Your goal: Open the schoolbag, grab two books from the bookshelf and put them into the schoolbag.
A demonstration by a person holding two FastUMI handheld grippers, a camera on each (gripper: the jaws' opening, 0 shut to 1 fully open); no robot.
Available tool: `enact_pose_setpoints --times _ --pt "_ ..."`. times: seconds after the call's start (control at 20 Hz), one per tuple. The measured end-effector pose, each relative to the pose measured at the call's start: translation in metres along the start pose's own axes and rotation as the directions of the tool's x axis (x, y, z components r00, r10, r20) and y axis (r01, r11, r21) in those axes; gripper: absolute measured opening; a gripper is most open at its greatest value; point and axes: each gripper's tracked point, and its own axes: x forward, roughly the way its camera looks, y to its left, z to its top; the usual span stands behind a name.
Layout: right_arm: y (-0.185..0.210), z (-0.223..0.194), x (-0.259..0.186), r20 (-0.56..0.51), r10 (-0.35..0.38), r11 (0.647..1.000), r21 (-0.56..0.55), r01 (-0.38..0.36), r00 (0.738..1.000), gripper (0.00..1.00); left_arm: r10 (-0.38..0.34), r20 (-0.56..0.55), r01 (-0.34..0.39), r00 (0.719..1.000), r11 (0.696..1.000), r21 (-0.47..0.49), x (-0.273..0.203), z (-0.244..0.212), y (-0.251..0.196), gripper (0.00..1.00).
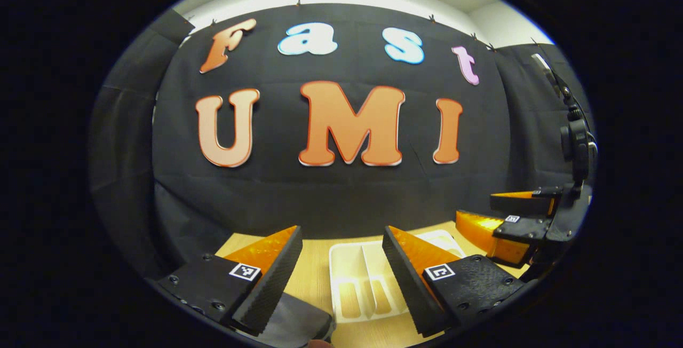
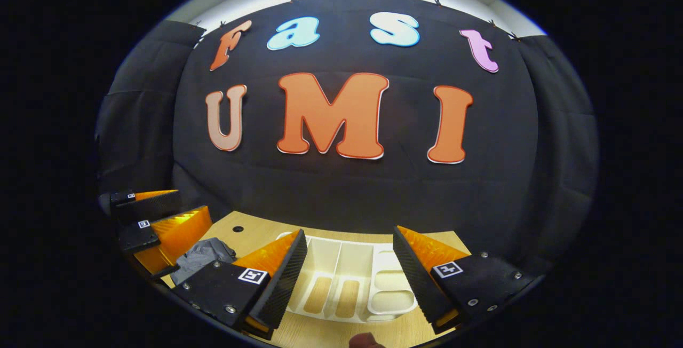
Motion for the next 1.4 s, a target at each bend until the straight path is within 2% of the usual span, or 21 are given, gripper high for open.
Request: enact_pose_setpoints --times 0.2,0.35,0.5,0.75,1.05,1.4 --pt "-0.005 0.001 -0.007 0.045 0.036 0.999 0.006 -0.037 0.998 0.97 0.064 0.102 -0.062 0.993 0.998 -0.018 -0.016 0.013 -0.004 0.95" --pt "0.003 0.010 -0.014 0.115 0.090 0.996 0.002 -0.091 0.989 0.96 0.055 0.151 -0.052 0.987 0.998 -0.026 -0.015 0.017 -0.014 0.95" --pt "0.005 0.010 -0.020 0.158 0.098 0.995 -0.025 -0.095 0.982 0.96 0.071 0.201 -0.078 0.977 0.997 0.028 -0.018 0.019 -0.014 0.95" --pt "0.001 0.014 -0.029 0.221 0.071 0.997 -0.015 -0.069 0.973 0.96 0.068 0.199 -0.077 0.978 0.996 0.040 -0.024 0.009 -0.018 0.96" --pt "-0.001 0.006 -0.035 0.218 0.052 0.999 -0.004 -0.052 0.975 0.96 0.076 0.163 -0.083 0.984 0.996 0.038 -0.029 -0.006 -0.012 0.95" --pt "0.003 0.005 -0.042 0.221 0.056 0.998 -0.027 -0.052 0.974 0.96 0.053 0.141 -0.060 0.989 0.997 0.046 -0.033 -0.014 -0.016 0.96"
